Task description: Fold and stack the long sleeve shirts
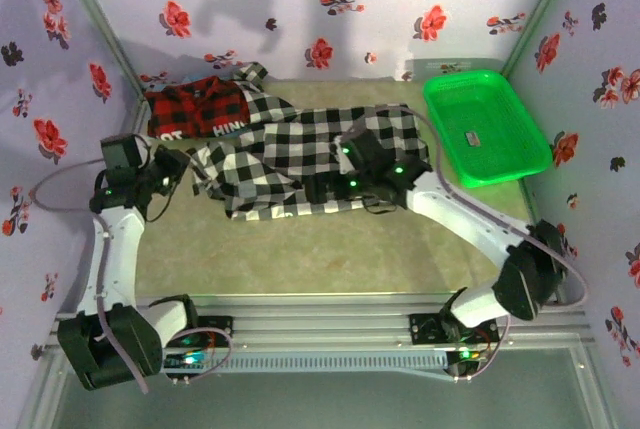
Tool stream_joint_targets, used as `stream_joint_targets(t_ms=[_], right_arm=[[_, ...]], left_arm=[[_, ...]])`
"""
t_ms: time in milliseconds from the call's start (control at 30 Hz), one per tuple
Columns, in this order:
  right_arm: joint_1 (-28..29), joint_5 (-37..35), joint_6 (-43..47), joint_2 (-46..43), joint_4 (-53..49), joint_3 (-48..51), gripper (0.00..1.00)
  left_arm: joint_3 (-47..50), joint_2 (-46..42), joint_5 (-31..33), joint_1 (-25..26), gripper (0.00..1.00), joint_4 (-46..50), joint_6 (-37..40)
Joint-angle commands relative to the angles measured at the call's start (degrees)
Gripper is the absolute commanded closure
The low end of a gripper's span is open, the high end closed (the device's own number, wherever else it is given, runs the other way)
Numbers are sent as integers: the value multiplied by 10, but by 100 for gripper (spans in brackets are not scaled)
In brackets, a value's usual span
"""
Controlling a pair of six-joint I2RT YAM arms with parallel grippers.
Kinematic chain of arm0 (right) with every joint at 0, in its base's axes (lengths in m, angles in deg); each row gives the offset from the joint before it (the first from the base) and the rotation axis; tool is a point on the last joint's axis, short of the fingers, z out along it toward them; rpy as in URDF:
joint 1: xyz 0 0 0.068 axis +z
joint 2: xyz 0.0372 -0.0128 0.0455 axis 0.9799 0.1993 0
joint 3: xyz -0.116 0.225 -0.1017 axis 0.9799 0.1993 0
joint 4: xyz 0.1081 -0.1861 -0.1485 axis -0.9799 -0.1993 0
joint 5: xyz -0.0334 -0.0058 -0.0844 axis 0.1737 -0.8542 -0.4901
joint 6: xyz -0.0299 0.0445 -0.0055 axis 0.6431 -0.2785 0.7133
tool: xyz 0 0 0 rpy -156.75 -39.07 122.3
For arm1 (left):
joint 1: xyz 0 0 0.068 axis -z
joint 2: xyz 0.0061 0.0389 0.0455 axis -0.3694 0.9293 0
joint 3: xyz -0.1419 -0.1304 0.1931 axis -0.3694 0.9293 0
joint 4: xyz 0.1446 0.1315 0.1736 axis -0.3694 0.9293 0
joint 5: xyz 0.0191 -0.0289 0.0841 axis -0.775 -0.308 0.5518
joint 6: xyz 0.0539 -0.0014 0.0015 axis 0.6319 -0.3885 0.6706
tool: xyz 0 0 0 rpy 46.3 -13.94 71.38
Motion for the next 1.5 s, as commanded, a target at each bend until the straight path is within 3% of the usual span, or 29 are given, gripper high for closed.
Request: stream_joint_targets(t_ms=[0, 200, 400, 867, 1100, 1367, 1467], right_arm=[[24, -11, 23, 29, 17, -55, 1], [72, -12, 62, 90, 36, -144, 1], [100, -23, 81, 141, 56, -192, 1], [116, -59, 139, 234, 3, -324, 5], [114, -50, 164, 305, -45, -423, 16], [92, -75, 166, 339, -55, -465, 31], [84, -59, 167, 345, -49, -474, 42]], left_arm=[[-67, 15, -31, 22, 91, 47, 19], [-121, 41, -45, 86, 90, 2, -35], [-103, 48, -30, 146, 90, -42, -78], [-60, 33, -12, 165, 90, -61, -100], [-64, 40, -12, 167, 90, -71, -105], [-66, 41, -15, 167, 90, -68, -102], [-62, 40, -17, 168, 89, -69, -104]])
